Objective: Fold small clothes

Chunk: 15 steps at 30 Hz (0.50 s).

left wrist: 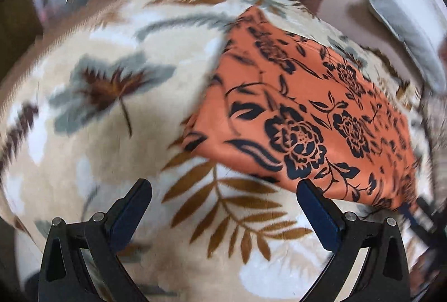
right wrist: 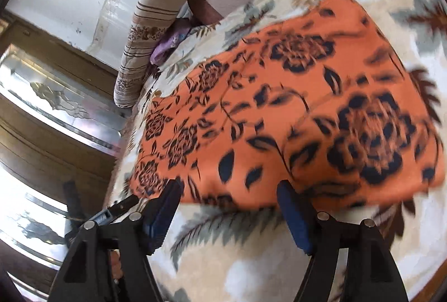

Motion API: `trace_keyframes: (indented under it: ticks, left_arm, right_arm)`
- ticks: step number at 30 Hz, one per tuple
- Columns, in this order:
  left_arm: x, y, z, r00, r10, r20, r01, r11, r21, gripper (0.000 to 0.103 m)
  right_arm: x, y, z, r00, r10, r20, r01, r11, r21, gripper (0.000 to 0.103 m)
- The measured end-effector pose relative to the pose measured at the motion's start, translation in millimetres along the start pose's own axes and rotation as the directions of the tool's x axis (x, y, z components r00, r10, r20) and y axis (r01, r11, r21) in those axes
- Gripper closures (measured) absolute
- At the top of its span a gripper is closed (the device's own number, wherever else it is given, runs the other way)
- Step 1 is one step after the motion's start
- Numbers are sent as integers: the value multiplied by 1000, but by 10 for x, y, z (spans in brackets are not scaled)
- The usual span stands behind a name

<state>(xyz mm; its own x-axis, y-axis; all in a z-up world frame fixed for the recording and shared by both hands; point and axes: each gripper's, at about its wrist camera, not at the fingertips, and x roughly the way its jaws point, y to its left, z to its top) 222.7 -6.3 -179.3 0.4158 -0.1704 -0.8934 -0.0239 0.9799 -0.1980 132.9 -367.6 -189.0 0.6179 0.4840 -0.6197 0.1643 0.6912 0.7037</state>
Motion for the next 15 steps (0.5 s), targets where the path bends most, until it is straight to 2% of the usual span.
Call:
trace_keyframes:
  ticks: [4,5,7,9,11,12,14,15]
  left_arm:
    - [105,61,-36,993,-109,-53,104,990,-97,0]
    - [117,61,-26,993,-112,-47,107,989,-102,0]
    - [154,56,25,993,-114,-11,112,987,-120,0]
    - [181,83,105,990,-144,15,144,976,-163,4]
    - [221,83,187,986,-162,36,165,968,-186,18]
    - [233,89,216,987,-155,38,160,969,-190,21]
    - [285,76,290,989,-141,51,148,969,-198,38]
    - [309,76,321,988,-142,54,150,968,-201,41]
  right_arm:
    - [-82,-337,-87,999,39,-9,-37,988,149,28]
    - [-100,-430,-103,999,47,-8,-44,981,190,28]
    - [-170,-603,-115,994,109,25,-112,956,272,29]
    - [-228,-700,-89,990,130,52,-140,938,318,29]
    - [-263,-812,-52,987,131,93,-157,914,374,29]
    - [-262,-874,-28,984,134,117,-171,896,410,29]
    - [-244,-929,49,981,121,150,-176,879,442,29]
    - [-228,-936,100,981,101,166,-167,879,447,29]
